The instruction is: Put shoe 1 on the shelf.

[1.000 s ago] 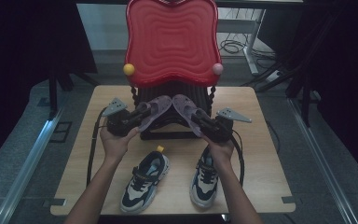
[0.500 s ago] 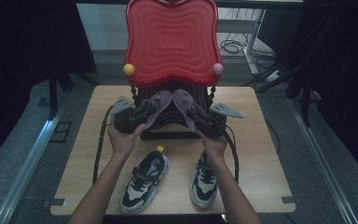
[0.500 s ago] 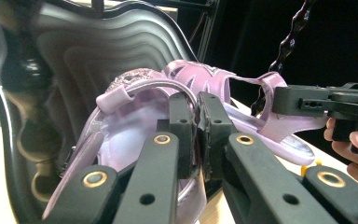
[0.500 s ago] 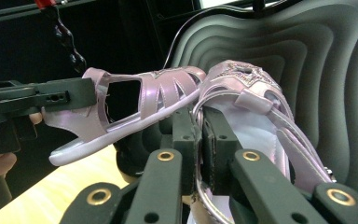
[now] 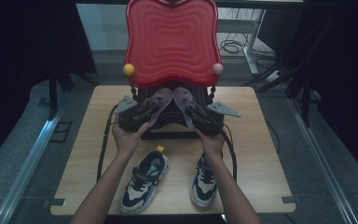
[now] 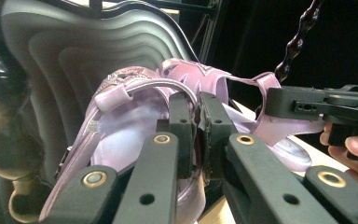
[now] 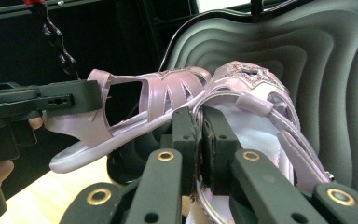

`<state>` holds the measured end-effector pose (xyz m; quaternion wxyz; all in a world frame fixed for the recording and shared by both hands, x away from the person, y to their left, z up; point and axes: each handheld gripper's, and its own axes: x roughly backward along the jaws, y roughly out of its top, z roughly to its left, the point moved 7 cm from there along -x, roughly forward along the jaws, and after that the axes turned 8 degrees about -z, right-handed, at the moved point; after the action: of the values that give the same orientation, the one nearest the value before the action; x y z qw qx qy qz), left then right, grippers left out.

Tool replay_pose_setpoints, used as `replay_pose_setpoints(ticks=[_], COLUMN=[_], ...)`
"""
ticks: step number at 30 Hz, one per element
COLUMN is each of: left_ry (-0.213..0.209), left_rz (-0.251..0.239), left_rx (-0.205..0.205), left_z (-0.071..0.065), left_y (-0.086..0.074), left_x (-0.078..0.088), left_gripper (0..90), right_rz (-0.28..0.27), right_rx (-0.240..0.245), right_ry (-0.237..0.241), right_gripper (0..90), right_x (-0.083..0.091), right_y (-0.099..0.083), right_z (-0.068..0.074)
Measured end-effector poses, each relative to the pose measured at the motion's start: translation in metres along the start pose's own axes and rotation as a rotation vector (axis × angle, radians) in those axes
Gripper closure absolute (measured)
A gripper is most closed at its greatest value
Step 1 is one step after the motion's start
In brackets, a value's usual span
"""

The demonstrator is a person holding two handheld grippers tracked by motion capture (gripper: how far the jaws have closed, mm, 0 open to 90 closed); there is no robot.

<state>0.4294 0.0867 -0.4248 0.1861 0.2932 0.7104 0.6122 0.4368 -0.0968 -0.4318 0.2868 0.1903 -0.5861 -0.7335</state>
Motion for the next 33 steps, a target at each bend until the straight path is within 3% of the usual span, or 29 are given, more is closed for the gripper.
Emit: replay_pose_setpoints(ticks=[10, 20, 33], left_ry=[0.007, 0.01, 0.039], left_rz=[-0.017, -0.04, -0.058], left_rx=[-0.016, -0.053, -0.107], left_z=[-0.002, -0.009, -0.002], left_y=[0.001, 0.011, 0.006], left_x=[-0.004, -0.012, -0.027], left_gripper=[84.7, 84.2, 82.6], right_rz=[-0.018, -0.052, -0.073], right_rx=[0.037, 0.059, 0.116], right_ry=[-0.006, -0.015, -0.04], right_gripper=[84.8, 84.6, 84.2], right_x=[-0.005, -0.01, -0.03], right_y=[0.0, 0.011, 0.009], right_z=[0.0, 0.003, -0.001])
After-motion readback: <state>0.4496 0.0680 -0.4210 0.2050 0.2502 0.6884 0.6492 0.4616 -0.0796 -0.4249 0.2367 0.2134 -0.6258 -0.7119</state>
